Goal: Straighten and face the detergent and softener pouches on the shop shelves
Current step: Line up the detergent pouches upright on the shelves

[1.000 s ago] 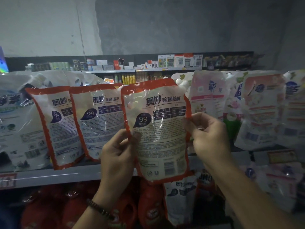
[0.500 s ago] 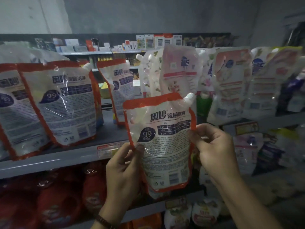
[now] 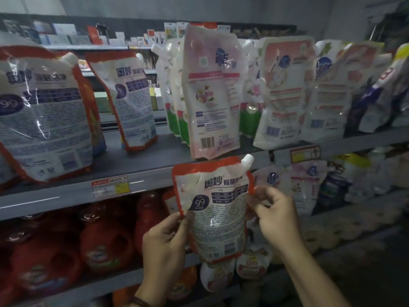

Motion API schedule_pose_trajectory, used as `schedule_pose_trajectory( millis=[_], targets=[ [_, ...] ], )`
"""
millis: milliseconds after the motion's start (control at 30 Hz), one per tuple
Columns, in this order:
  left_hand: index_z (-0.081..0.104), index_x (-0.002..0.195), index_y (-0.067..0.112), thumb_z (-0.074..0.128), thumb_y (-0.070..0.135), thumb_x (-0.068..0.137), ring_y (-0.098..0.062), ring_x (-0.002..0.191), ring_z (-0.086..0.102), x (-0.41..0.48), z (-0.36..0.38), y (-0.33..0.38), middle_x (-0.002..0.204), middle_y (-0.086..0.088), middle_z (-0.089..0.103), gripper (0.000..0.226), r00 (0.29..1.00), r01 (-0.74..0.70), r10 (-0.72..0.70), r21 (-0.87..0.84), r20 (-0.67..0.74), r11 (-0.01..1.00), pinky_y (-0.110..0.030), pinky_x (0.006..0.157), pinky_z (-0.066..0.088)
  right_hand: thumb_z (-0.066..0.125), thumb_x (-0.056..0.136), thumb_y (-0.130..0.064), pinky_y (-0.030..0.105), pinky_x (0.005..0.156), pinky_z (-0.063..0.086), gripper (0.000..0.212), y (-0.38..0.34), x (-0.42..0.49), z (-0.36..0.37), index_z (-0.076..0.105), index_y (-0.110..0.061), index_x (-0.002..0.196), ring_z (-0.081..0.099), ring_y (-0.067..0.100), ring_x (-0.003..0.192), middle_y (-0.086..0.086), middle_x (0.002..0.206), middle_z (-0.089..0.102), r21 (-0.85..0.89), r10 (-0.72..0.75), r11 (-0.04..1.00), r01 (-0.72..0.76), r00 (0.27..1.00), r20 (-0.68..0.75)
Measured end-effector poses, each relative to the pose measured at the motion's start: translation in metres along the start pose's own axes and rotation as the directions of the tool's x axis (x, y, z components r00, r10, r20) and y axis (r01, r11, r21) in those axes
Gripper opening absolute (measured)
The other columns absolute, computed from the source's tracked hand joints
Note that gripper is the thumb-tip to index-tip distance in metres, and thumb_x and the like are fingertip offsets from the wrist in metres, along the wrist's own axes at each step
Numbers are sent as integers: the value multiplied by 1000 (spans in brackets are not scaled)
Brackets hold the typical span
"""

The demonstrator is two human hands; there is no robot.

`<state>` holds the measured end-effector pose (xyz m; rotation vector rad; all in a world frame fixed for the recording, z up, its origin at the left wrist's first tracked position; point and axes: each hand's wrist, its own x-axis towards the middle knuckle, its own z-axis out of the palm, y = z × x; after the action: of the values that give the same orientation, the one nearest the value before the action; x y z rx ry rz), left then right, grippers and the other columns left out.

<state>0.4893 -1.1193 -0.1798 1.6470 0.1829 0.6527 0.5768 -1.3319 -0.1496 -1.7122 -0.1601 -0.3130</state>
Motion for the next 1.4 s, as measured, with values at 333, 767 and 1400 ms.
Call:
schedule_pose_trajectory(
  millis=[333, 767, 1400],
  targets=[
    [84, 86, 19, 70, 25, 99, -28, 80, 79, -9, 29, -36, 78, -5, 81, 20, 978, 200, -200, 14, 65, 980, -30, 66, 64, 74, 99, -14, 52, 71, 64, 16, 63, 12, 0, 75, -26, 88, 75, 35, 73, -1, 85, 79, 99, 234, 967, -235, 972, 24],
    [77, 98, 9, 58, 9, 108, -22, 86, 81, -1, 69, -91, 88, -5, 83, 22, 915, 401, -402, 44, 31, 915, -55, 89, 64, 64, 104, -8, 50, 65, 63, 35, 105, 41, 8, 66, -23, 73, 70, 32, 64, 7, 74, 70, 81, 315, 943, -324, 943, 105],
    [72, 115, 21, 58, 8, 108, -25, 97, 78, 14, 100, -118, 100, -4, 82, 19, 964, 267, -267, 42, 1, 963, -59, 94, 61, 60, 97, 2, 32, 58, 58, 18, 135, 91, 40, 71, -8, 86, 62, 32, 79, 9, 83, 68, -57, 234, 971, -233, 972, 22]
  ],
)
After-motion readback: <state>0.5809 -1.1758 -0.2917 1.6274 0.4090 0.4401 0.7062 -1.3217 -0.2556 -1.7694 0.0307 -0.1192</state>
